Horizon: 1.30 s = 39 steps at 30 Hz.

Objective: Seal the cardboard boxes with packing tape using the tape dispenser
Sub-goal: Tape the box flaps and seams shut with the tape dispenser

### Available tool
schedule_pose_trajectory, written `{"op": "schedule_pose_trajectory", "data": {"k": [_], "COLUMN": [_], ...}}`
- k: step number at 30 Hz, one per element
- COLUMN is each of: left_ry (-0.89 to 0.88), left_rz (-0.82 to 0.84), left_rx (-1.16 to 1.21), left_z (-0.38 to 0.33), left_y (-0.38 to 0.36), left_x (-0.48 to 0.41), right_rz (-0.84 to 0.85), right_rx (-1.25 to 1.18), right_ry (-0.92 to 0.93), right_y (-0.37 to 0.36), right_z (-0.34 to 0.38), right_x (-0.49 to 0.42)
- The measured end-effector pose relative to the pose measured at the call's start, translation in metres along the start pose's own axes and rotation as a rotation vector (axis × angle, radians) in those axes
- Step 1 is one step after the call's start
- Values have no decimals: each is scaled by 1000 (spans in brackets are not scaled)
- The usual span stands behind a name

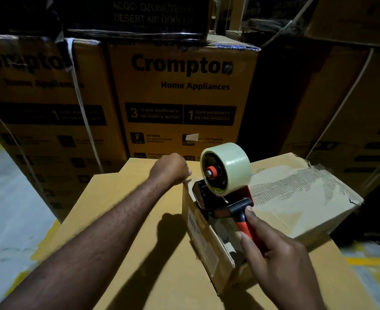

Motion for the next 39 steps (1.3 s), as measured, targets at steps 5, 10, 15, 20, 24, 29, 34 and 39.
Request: {"op": "schedule_pose_trajectory", "data": {"k": [5, 10, 15, 20, 24, 29, 34, 39], "left_ry": [49, 156, 223, 335, 458, 424, -84, -149], "left_rz": [38, 127, 133, 154, 243, -125, 62, 370], "left_rx": [98, 289, 430, 586, 573, 569, 486, 312], "left_z": [8, 11, 12, 17, 40, 57, 12, 0], "left_y": [-9, -11, -13, -22, -54, -58, -28, -38], "left_x": [2, 0, 0, -3, 10, 8, 15, 17], "right_rz": [35, 37, 38, 84, 78, 117, 169, 251], "right_rx": [22, 18, 37, 45, 78, 122, 146, 207], "right_ry": [-9, -31, -12, -35, -39, -44, -70, -96], "right_y": [-2, -4, -5, -1, 3, 6, 7, 15], "right_z": [1, 1, 6, 9, 12, 13, 19, 31], "right_x": [1, 5, 3, 2, 1, 1, -3, -18]}}
Point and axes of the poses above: each hand's wrist, its own x-axis away from the middle knuckle, its own y-axis out of the back of the hand, z = x × y, the point moved 1 cm from there along -x, towards the middle knuckle, and after that the axes turned 2 degrees about -y, right-handed, at the moved point
